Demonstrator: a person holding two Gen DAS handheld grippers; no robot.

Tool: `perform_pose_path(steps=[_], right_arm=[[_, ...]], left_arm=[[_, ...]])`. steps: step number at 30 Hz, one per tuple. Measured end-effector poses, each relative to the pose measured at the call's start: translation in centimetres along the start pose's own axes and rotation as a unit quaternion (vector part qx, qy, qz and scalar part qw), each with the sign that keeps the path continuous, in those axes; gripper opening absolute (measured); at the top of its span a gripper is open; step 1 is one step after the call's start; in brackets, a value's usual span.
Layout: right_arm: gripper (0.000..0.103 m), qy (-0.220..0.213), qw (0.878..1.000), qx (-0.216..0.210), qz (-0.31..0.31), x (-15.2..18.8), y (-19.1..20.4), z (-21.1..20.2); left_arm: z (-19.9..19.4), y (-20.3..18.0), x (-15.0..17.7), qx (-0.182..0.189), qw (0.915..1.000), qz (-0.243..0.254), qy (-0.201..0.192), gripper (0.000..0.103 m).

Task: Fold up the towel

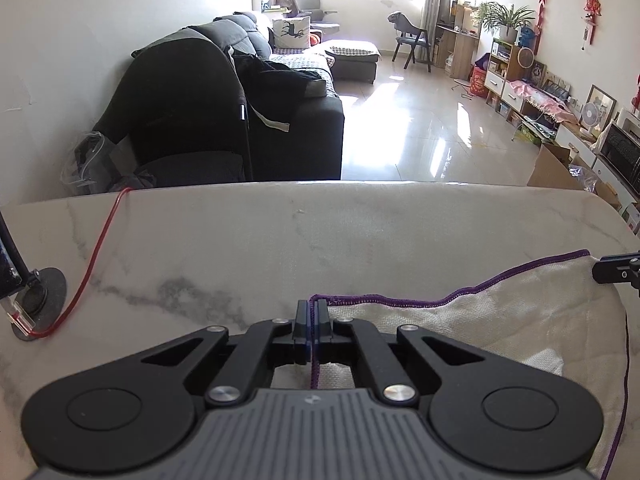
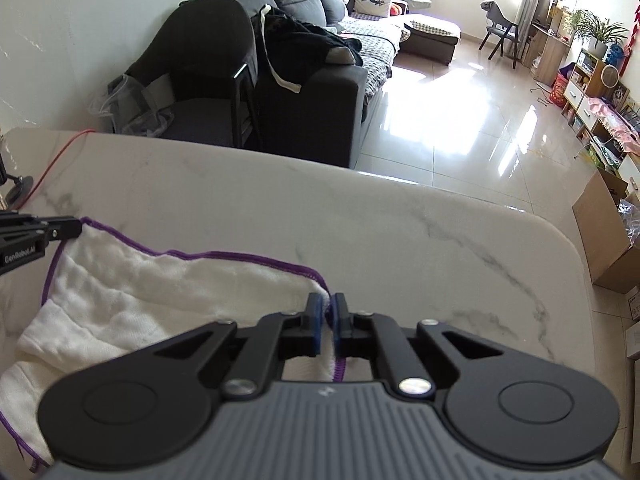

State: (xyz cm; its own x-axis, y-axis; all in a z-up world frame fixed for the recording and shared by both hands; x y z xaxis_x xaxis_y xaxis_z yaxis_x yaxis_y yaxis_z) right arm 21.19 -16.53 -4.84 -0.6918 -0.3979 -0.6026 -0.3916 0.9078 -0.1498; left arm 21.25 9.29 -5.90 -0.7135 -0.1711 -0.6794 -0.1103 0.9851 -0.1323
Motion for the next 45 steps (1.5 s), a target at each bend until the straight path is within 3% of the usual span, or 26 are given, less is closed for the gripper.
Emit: perform_pose_path(steps=[15,25,27,28,29,31,33,36,39,45], right_arm=[[0.007,0.001,0.999,0.031,-0.016,-1.0,-0.3,3.2],[0.016,0.011,0.999,0.035,-0.018,-0.7,-0.4,3.5],[0.028,0.008,0.999,0.038,-0.014,-0.8,-0.5,3.4],[0.043,0.004,0.999,0.039,-0.008,-0.8,-0.6,3.3],[0.056,0.001,0.999,0.040,-0.004,-0.9,-0.7,3.1],[0.064,-0.005,0.999,0.039,-0.003,-0.9,-0.6,2.6],[0.067,-0.011,0.999,0.038,-0.004,-1.0,-0.5,2.2],[0.079,-0.018,0.999,0.040,-0.007,-1.1,-0.3,1.5],[0.091,-0.027,0.999,0.040,-0.016,-1.3,0.0,0.6],[0.103,-0.032,0.998,0.030,-0.034,-0.9,0.9,-0.7]], left_arm=[[2.6,-0.2,-1.3,-0.020,0.9997,0.009,0.003,0.001],[3.6,-0.1,-0.7,-0.028,0.9992,0.020,0.018,0.004],[3.6,-0.1,-0.7,-0.030,0.9991,0.023,0.020,0.008],[3.6,0.0,-0.8,-0.032,0.9990,0.022,0.021,0.017],[3.6,0.1,-0.8,-0.033,0.9990,0.021,0.022,0.041],[3.3,0.2,-0.9,-0.031,0.9993,0.014,0.017,0.061],[3.0,0.2,-1.0,-0.027,0.9994,0.010,0.018,0.061],[2.8,0.1,-0.8,-0.023,0.9993,0.011,0.026,0.064],[2.4,-0.2,-0.4,-0.022,0.9991,0.022,0.030,0.080],[1.3,-0.6,0.4,-0.027,0.9979,0.045,0.036,0.089]])
Point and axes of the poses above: each gripper's, at about its wrist camera, not at the fingertips, and z roughly the way its jaws point, y to its left, x to its underside, the point moved 7 cm from there along z, roughly the way its jaws point, and after that the axes turned 12 degrees about -z, right-handed, at the moved point
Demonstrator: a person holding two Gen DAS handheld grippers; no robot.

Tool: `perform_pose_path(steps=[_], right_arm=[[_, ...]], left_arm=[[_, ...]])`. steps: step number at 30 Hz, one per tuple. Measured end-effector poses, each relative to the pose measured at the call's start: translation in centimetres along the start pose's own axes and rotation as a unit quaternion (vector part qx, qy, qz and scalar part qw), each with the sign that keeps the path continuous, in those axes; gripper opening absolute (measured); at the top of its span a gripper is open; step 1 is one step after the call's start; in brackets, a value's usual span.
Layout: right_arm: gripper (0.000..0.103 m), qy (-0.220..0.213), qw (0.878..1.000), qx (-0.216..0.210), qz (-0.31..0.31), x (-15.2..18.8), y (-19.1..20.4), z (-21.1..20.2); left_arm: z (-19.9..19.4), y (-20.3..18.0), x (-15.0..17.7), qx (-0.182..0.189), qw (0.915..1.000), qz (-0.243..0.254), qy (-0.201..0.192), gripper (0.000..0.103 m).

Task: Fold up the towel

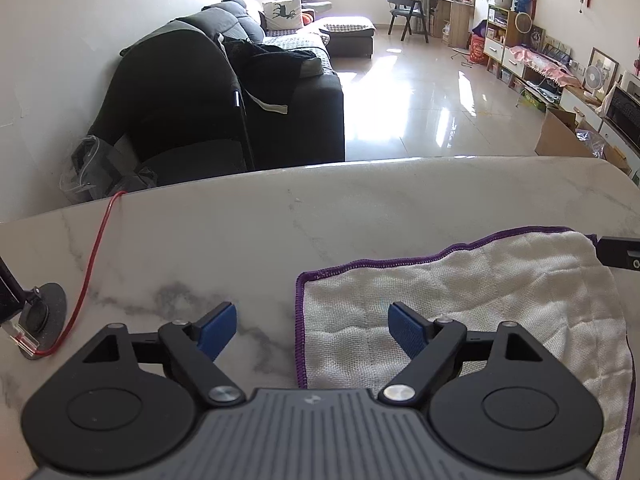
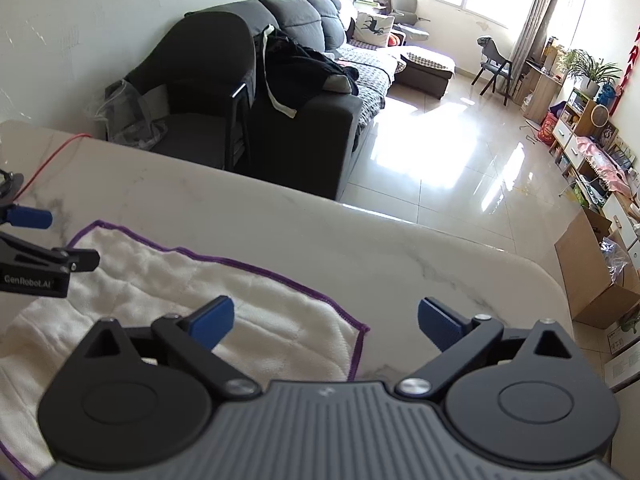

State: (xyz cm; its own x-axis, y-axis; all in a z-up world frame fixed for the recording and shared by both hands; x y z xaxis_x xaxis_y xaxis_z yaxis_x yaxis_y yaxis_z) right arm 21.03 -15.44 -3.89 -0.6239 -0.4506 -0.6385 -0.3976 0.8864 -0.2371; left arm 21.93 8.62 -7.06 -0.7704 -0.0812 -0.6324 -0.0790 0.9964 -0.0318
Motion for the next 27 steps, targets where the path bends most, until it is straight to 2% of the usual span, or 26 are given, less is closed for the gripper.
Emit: perform_pose_path(steps=[8,16,27], right_arm=[[0.103,-0.002,1.000,-0.021,-0.017,1.0,1.3,-1.6],[0.103,-0.004,0.999,-0.037,-0.023,1.8,2.5,-3.4],[0.103,-0.006,0.996,-0.075,-0.045,3.2,5.1,-5.8]], left_arm=[[-1.4,0.2,1.2,-0.001,0.9999,0.011,0.005,0.091],[-2.3,0.9,2.1,0.010,0.9998,-0.003,0.019,0.091],[-5.2,0.9,4.2,0.021,0.9997,0.009,0.013,0.091]])
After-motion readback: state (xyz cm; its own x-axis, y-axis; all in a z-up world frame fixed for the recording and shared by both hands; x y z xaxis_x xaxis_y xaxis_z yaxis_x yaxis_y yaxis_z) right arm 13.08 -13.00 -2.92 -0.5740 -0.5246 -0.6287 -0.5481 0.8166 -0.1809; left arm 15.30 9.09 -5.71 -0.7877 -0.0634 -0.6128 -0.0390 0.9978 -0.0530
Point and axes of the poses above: each gripper's, at about its wrist camera, not at the fingertips, and z roughly the way its jaws point, y to its left, x to its underside, the point moved 7 cm from there along z, roughly the way its jaws point, and after that the axes turned 12 degrees about -z, right-handed, at the moved point
